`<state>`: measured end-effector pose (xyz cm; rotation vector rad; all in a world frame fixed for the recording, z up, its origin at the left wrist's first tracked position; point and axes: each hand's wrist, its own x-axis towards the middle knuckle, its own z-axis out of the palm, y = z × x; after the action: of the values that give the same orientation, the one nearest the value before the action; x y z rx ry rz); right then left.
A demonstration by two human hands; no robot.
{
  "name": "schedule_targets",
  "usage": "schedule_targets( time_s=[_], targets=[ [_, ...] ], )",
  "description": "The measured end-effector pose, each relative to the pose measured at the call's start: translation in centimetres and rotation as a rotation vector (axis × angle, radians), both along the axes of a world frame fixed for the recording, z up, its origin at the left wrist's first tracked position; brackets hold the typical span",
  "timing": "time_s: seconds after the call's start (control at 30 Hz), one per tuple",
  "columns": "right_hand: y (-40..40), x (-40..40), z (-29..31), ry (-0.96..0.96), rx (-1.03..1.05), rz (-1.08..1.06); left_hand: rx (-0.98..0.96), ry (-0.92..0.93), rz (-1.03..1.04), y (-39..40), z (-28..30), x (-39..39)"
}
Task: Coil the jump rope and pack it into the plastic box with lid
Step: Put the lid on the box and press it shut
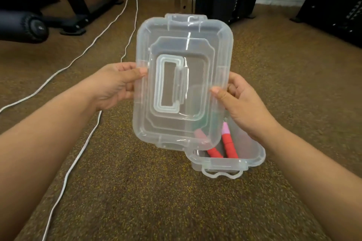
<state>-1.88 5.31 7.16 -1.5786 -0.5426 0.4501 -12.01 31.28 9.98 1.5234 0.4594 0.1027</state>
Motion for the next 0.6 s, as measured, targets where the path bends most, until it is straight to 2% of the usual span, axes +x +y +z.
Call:
schedule_targets(
  time_s=[0.13, 0.33, 0.6],
  targets=[
    [-1.4, 0.4, -0.2, -0.049, -0.02, -0.107, -0.01, 0.098, 0.064, -3.3, -0.6, 1.5],
    [-4.1, 2.1, -1.8, -0.052, -0.222, -0.278, 0.016, 0.226, 0.127, -8.1, -2.9, 3.8],
    [-6.3, 3.1, -5.3, -0.005, -0.349, -0.384, 0.177, 0.32, 0.129, -11.1, -4.9, 5.7]
  ],
)
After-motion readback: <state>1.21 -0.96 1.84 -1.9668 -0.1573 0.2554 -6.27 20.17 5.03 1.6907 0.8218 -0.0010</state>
